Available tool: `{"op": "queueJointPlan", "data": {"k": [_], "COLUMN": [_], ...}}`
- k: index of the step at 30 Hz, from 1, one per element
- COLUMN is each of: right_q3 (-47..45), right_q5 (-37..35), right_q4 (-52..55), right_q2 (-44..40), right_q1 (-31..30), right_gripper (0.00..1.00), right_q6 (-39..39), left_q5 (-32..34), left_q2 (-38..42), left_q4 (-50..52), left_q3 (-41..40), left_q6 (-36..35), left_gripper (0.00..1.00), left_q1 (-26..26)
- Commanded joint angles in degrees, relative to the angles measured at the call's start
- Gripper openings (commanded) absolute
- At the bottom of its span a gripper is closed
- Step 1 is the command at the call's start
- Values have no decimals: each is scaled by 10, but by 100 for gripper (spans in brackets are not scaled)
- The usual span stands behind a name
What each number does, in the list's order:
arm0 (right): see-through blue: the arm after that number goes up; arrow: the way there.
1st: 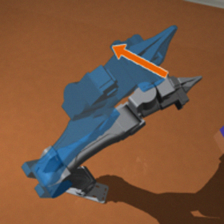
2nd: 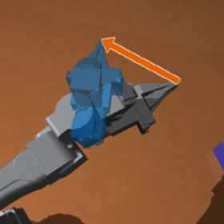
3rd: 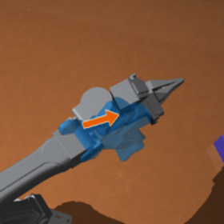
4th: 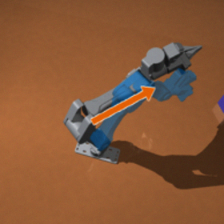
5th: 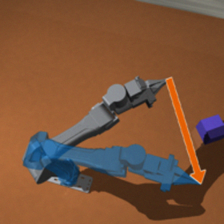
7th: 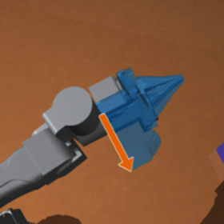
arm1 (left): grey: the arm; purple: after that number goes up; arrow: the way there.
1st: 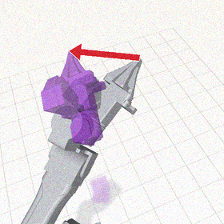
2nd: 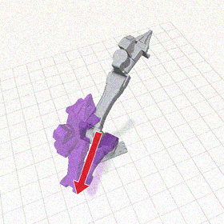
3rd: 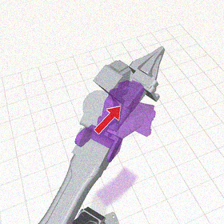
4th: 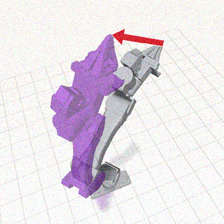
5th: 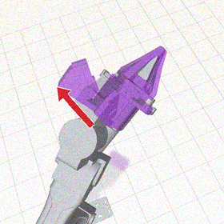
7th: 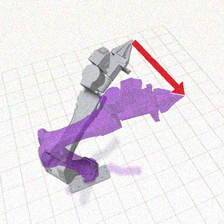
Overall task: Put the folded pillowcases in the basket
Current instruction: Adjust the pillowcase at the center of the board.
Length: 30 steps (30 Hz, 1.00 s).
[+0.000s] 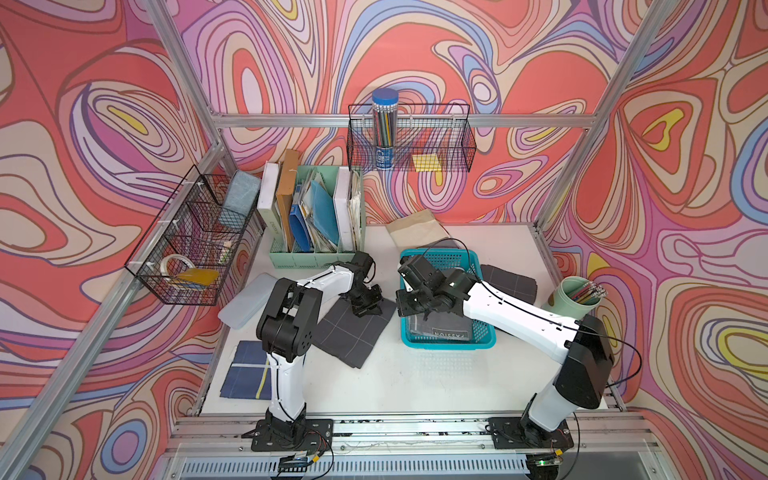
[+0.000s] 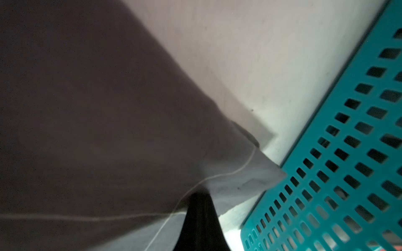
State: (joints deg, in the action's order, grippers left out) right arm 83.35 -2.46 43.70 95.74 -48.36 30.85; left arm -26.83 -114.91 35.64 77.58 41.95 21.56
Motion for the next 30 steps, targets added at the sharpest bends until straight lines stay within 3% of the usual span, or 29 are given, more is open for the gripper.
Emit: {"op": "queueJointPlan", "data": {"k": [1,6,14,18,24,26,30], "right_q3": [3,-3,11,11,2,2,5], "right_q5": [-16,-24,-28,-32,-35,-37,-35], "right_q4": [5,3,7,6,-3,-1,2], "right_q2": [-9,-17,-20,-23,-42,-43,-48], "right_q1": [-1,-1,-1,-2,-1,-1,-1], "right_gripper": [0,0,0,0,0,0,1], "right_q6": [6,5,-9,-12,-10,-13,-20], "left_q5": [43,150,193,223,259,242,275], "left_q2": [-22,-38,-15,31,116,120,96], "left_q4": [28,106,143,149,179,191,217], "left_q3": [40,90,55,44,43,37,32], "left_q6": [-8,-36,-76,-134,-273,-304,-339], "left_gripper": [0,0,0,0,0,12,34], "left_q1": [-2,-9,-26,-23,24,45,84]}}
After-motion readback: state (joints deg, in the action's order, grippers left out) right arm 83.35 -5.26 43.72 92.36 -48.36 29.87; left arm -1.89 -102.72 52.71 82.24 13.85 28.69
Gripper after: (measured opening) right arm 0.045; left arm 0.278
